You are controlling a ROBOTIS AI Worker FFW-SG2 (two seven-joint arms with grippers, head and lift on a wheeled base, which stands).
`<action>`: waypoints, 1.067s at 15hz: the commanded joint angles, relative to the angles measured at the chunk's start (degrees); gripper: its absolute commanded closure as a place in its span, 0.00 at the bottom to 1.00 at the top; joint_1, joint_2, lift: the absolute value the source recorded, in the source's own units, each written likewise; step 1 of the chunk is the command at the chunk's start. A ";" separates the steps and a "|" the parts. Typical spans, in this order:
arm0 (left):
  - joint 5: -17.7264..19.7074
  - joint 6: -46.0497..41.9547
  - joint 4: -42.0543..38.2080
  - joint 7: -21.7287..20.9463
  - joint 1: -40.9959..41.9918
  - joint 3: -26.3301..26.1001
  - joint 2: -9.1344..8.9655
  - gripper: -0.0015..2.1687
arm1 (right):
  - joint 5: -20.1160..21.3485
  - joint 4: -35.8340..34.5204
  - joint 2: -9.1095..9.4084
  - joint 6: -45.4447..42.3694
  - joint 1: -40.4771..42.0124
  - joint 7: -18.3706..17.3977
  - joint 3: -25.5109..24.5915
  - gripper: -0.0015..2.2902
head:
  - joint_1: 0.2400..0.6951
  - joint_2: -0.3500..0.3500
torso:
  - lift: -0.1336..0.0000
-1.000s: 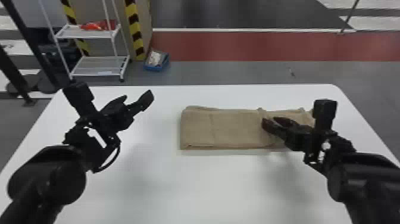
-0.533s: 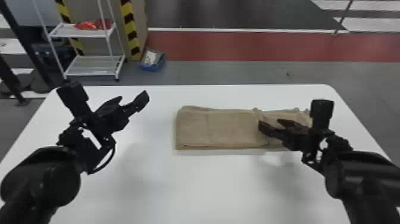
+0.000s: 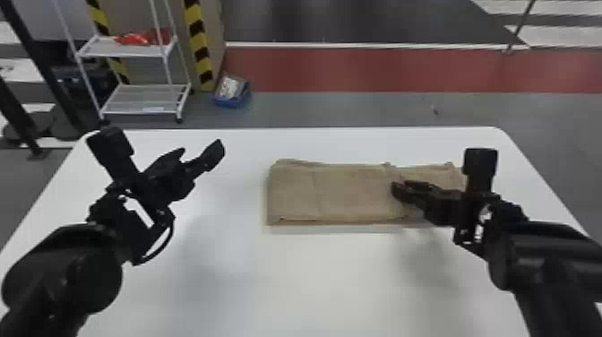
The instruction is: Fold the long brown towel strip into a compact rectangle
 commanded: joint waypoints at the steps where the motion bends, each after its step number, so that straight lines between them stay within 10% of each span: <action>1: 0.00 0.15 0.01 0.09 -0.06 0.05 -0.01 0.04 | -0.10 0.00 0.00 0.07 -0.03 0.20 -0.04 0.37 | 1.00 0.49 | 0.04; 9: 0.00 -0.02 0.18 0.18 -0.15 0.23 -0.01 0.04 | -3.27 0.35 0.00 -1.51 -0.03 2.22 -0.30 0.50 | 1.00 0.50 | 0.04; 16: 0.00 0.15 0.27 0.09 -0.06 1.11 -0.01 0.04 | -9.86 -18.90 -2.20 6.92 5.42 1.26 -1.97 0.50 | 1.00 0.54 | 0.04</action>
